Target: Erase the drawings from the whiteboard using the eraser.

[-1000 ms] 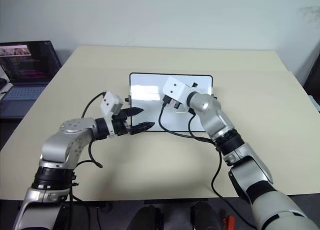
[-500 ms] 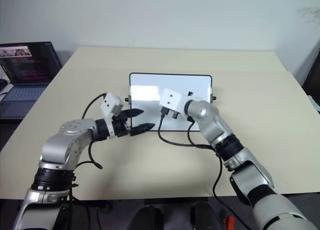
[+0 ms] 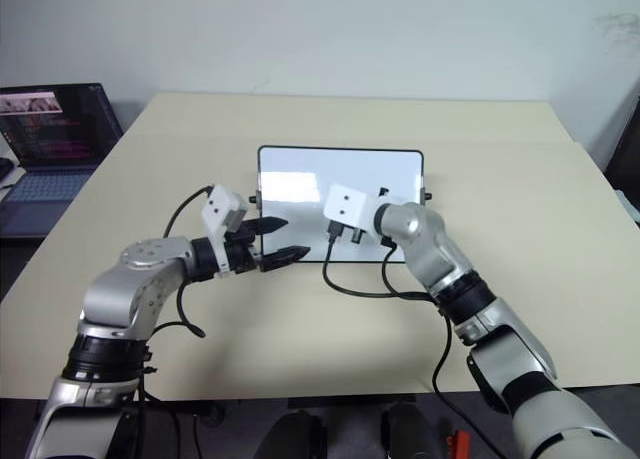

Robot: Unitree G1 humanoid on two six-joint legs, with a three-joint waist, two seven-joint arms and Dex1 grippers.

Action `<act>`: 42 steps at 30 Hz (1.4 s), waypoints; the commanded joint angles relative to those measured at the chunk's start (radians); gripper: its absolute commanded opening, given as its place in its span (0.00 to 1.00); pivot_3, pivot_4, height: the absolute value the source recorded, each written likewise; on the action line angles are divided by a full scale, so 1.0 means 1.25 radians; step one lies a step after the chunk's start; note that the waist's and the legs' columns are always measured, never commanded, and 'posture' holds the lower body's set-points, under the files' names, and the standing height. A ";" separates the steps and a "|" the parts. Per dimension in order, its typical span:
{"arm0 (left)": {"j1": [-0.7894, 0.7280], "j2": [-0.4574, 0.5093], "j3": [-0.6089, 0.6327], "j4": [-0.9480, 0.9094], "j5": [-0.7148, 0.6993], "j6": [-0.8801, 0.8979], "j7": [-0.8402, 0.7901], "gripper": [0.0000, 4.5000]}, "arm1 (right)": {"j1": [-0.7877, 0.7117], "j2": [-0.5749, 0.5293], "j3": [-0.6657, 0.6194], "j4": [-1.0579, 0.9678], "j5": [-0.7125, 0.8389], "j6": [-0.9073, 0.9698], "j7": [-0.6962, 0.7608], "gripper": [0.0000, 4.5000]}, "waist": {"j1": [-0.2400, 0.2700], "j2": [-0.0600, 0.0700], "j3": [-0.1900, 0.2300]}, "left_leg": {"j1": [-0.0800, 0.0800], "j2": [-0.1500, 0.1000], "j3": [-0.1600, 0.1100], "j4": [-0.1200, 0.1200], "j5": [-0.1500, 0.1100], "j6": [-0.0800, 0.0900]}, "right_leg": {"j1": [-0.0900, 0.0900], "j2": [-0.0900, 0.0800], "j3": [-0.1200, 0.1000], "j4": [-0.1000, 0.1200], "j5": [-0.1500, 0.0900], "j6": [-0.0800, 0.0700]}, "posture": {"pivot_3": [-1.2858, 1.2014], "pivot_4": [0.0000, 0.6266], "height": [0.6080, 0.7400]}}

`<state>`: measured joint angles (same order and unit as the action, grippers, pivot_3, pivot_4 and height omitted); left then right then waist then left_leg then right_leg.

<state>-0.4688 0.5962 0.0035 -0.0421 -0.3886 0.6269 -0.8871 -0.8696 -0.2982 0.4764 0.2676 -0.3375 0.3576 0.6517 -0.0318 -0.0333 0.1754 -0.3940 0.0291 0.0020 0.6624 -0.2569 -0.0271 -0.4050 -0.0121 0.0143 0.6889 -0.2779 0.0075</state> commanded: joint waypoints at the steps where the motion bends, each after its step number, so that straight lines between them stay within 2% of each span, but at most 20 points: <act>1: -0.007 0.005 -0.005 -0.029 -0.007 -0.003 -0.008 1.00 | -0.013 0.004 -0.026 0.048 -0.038 0.001 -0.082 0.30 | 0.000 0.000 0.000 | 0.000 0.000 0.000 0.000 0.000 0.000 | 0.000 0.000 0.000 0.000 0.000 0.000 | 0.52 0.24 1.00; 6: -0.005 0.005 -0.006 -0.032 -0.009 -0.002 -0.008 1.00 | -0.041 0.007 -0.047 0.074 -0.041 -0.021 -0.139 0.30 | 0.001 0.000 0.000 | 0.000 0.000 0.000 0.000 0.000 0.000 | 0.000 0.000 0.000 0.000 0.000 0.000 | 0.52 0.24 1.00; 16: -0.002 0.007 -0.007 -0.032 -0.012 -0.004 -0.006 1.00 | 0.021 -0.026 0.012 0.009 -0.046 0.027 0.018 0.30 | 0.000 0.000 0.000 | -0.001 0.000 0.000 0.000 0.000 0.000 | 0.000 0.000 0.000 -0.001 0.000 0.000 | 0.52 0.24 1.00; 28: -0.008 0.008 -0.009 -0.026 -0.011 -0.006 -0.009 1.00 | -0.102 0.070 -0.062 0.122 -0.033 -0.072 -0.175 0.30 | 0.000 0.000 0.000 | -0.001 0.000 0.000 -0.001 0.000 0.000 | -0.001 0.001 0.001 -0.001 0.000 0.000 | 0.52 0.24 1.00; 30: -0.008 0.008 -0.010 -0.025 -0.010 -0.008 -0.010 1.00 | -0.106 0.083 -0.056 0.137 -0.033 -0.077 -0.169 0.30 | 0.000 0.000 0.000 | -0.002 0.000 0.000 -0.001 0.000 0.000 | -0.002 0.001 0.000 -0.001 0.000 0.000 | 0.52 0.24 1.00; 34: -0.009 0.009 -0.008 -0.024 -0.010 -0.009 -0.010 1.00 | -0.076 0.076 -0.017 0.126 -0.038 -0.045 -0.079 0.30 | 0.000 0.000 0.000 | -0.004 0.001 0.000 -0.002 0.000 0.000 | -0.003 0.000 0.000 -0.004 0.000 0.000 | 0.52 0.24 1.00; 42: -0.009 0.008 -0.008 -0.023 -0.010 -0.010 -0.011 1.00 | -0.045 0.040 -0.047 0.091 -0.038 -0.034 -0.079 0.30 | 0.003 0.000 0.000 | -0.003 0.000 -0.001 -0.001 0.000 0.000 | -0.001 0.000 -0.001 -0.005 0.000 0.000 | 0.52 0.24 1.00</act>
<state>-0.4673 0.5975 -0.0139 -0.0423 -0.3938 0.6265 -0.8951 -0.9467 -0.2257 0.4517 0.3803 -0.3777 0.2807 0.5626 -0.0282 -0.0331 0.1755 -0.3982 0.0293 0.0010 0.6607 -0.2572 -0.0271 -0.4064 -0.0124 0.0129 0.6830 -0.2774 0.0075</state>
